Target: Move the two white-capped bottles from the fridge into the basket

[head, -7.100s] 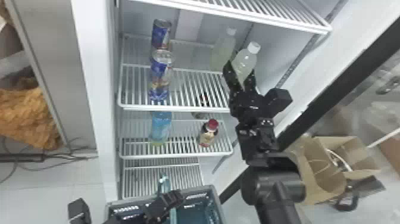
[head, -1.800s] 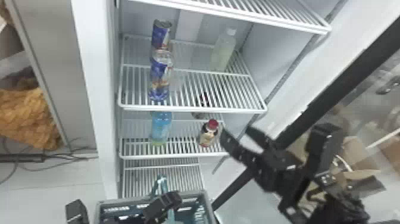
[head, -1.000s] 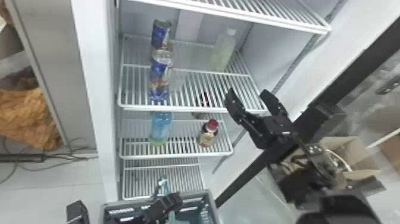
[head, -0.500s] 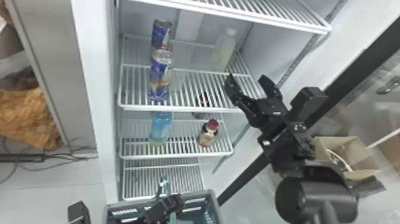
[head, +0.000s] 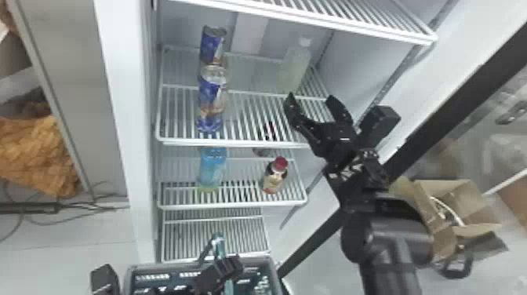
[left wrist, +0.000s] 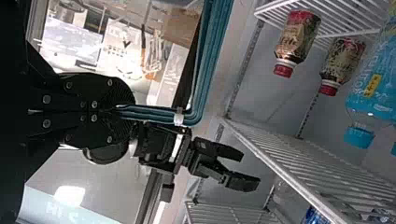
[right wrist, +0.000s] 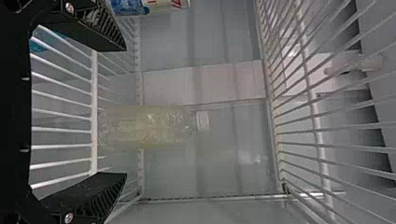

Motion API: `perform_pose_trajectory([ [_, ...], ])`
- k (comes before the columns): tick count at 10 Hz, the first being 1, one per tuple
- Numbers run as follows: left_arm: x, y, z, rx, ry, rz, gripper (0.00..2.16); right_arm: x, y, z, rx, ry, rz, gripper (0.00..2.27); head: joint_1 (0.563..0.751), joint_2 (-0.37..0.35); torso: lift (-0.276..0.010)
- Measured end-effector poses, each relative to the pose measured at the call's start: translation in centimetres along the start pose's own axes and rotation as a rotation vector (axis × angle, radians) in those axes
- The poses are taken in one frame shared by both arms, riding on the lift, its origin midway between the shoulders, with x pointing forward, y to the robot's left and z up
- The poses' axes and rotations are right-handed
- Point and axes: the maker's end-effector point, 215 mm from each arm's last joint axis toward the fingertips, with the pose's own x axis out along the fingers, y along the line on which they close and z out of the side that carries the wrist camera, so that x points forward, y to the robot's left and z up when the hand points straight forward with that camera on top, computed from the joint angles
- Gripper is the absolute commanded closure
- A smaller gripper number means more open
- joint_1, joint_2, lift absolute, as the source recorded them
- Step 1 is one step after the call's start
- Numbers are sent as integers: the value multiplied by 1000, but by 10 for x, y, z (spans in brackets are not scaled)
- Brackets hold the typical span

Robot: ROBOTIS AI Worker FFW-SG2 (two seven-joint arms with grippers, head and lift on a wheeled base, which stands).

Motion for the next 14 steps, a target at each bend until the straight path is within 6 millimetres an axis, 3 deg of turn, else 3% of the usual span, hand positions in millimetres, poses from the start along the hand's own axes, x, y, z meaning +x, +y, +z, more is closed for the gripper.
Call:
perform_pose_trajectory([
  [6,4,-3,-2,3,13,-5,1161,51,10,-10,-19,-1,-1,90,695,-350,0],
  [10,4,-4,-1,3,13,-6,1161,69,4,3,-52,-37,-60,90,695,-350,0],
  [14,4,-4,0,3,10,-8,1161,91,-8,-2,-44,-31,-97,91,695,-350,0],
])
